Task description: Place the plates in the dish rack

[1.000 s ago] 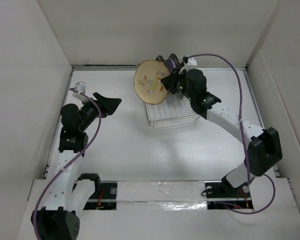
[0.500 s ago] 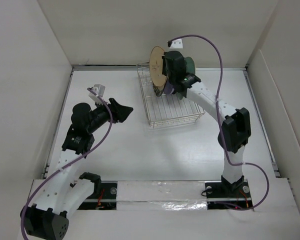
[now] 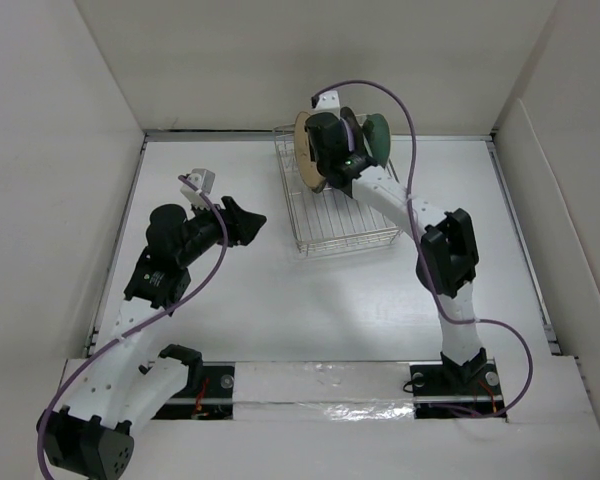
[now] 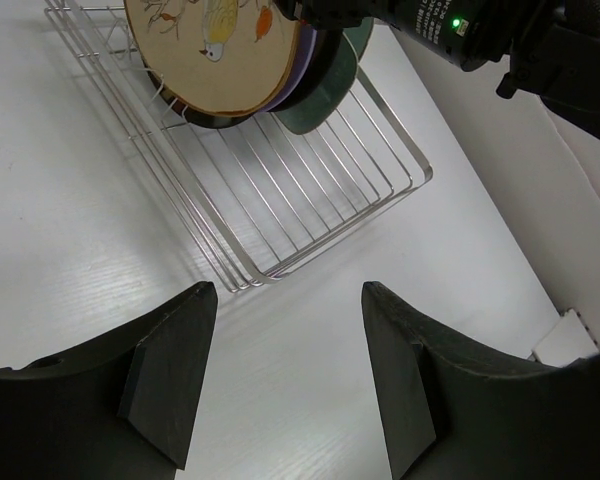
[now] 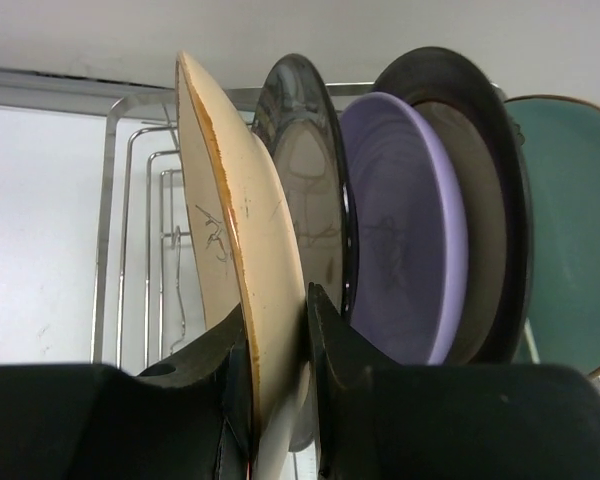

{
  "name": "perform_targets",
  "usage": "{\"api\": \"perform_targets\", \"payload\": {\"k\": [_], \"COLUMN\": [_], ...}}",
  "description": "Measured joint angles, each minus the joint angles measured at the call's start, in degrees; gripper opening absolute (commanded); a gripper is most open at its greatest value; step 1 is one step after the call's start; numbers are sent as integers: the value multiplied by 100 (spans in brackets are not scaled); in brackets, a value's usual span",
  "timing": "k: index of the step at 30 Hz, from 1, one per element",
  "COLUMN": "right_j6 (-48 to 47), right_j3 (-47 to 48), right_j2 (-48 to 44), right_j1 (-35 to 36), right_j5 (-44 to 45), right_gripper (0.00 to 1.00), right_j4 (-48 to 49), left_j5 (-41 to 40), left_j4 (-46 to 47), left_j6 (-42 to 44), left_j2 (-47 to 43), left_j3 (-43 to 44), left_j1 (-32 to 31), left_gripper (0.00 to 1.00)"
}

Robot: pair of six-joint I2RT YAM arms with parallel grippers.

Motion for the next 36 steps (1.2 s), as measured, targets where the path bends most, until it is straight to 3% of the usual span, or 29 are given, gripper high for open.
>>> {"api": "perform_targets", "payload": {"k": [13,18,23,25,27,30,35,36], "right_j6": [275,319,319,321,321,315,313,310], "right_j3": [-4,-4,-4,-4,9,129,190,195], "right_j2": [546,560,560,560,566,651,811,820], "right_j1": [208,210,225,225,232,249,339,365], "right_j5": [68,70,66,59,59,76,179,184], "right_gripper": [0,18,24,24,16,17,28,37], "right_j4": [284,299,306,304,291,245,297,326], "left_j5": [-127,-234,-278,-295,-317,-341,-345,-345], "left_j4": [-57,-81,-81,-83,-81,-83,-83,-83], "left_j6": [28,31,31,31,31,31,33,33], "left_j2": [37,37,37,37,37,35,33,33], "left_j3": [0,0,0,0,0,0,0,0], "left_j1": [0,0,0,0,0,0,0,0], "left_gripper": [57,58,58,58,58,58,59,59]}}
